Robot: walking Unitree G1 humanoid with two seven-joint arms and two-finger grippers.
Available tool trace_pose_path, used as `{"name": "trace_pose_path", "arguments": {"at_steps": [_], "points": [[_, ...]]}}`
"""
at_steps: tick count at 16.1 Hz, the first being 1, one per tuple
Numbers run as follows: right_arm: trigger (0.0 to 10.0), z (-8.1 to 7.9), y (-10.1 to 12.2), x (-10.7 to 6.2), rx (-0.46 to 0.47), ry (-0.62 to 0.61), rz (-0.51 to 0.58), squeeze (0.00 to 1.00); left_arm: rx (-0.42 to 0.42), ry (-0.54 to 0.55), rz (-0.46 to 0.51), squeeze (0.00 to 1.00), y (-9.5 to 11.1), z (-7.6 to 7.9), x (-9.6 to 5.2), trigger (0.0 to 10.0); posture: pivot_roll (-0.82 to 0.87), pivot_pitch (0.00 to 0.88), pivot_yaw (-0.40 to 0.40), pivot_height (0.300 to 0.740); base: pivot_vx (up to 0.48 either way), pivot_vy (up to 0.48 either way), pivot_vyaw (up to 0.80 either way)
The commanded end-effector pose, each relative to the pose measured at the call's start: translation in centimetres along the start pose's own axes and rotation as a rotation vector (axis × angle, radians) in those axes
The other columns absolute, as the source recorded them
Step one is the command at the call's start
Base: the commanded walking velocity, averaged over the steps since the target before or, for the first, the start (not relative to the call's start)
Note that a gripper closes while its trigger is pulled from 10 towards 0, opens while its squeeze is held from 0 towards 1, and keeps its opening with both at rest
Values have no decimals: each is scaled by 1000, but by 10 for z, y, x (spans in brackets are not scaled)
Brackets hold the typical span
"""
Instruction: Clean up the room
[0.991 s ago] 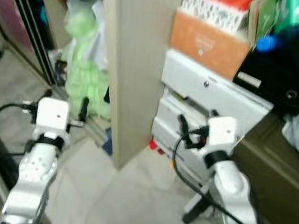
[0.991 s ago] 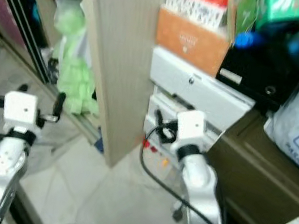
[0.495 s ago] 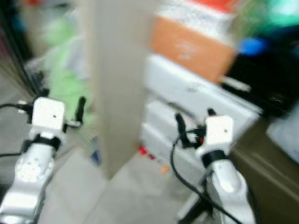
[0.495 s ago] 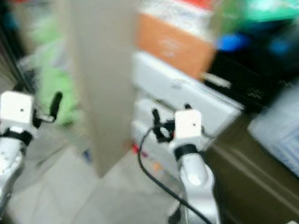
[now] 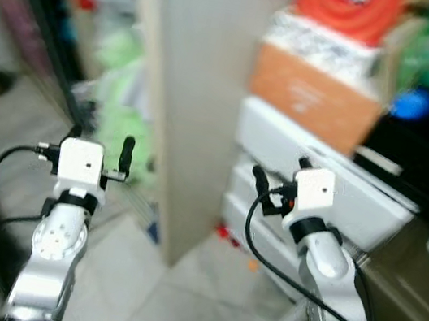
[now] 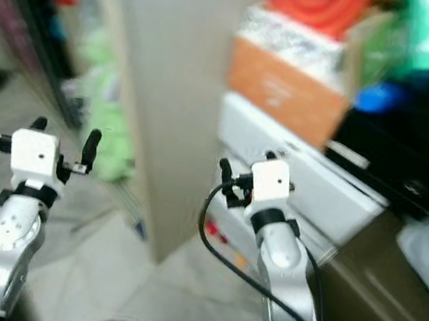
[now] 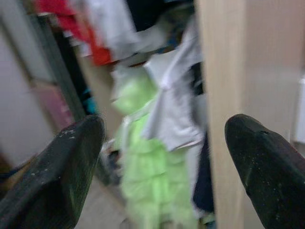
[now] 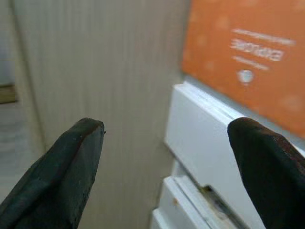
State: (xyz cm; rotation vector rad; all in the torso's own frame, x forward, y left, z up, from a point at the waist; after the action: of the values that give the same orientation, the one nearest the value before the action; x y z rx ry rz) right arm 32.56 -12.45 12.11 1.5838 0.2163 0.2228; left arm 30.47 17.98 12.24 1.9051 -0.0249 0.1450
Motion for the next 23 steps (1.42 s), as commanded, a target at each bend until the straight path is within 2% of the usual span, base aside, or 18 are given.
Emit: {"name": "trace_pose_path", "arguments": {"at_steps": [1,7,9,18,23], "points": [[10000,2,4,-1,3,-2,14,0,-7,6,-10,0,-1,-1,-3,10000,-85,25,9,740,0,0,800],[10000,0,-1,-15,14,-14,3,0,-1,13,-34,0,-5,-7,-23,10000,-81,23,8,740,0,0,800],[10000,2,-1,-15,15,-16,2,0,7,16,-38,0,-6,-9,-24,10000,-76,21,11,740,0,0,800],[10000,5,3,-9,6,-20,11,0,-5,-4,-21,0,-2,-3,-19,10000,-72,14,9,740,0,0,800],[10000,5,5,-6,7,-19,19,0,1,9,-17,0,-3,-6,-18,10000,-67,11,6,740,0,0,800]]}}
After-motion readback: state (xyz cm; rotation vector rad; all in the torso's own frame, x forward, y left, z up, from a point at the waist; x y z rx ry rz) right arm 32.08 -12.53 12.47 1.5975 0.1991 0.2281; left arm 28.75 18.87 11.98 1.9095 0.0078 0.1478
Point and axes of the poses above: a point about 5 cm out from each wrist's last joint towards the gripper, its own x axis pointing out of the wrist towards the gripper, its own y axis along the axis of the wrist's last joint, z = x × y, the point moved 5 cm from there along x, pointing out of the wrist towards the gripper, and after that the axes turned 10 degrees about x, right-handed, at the moved point
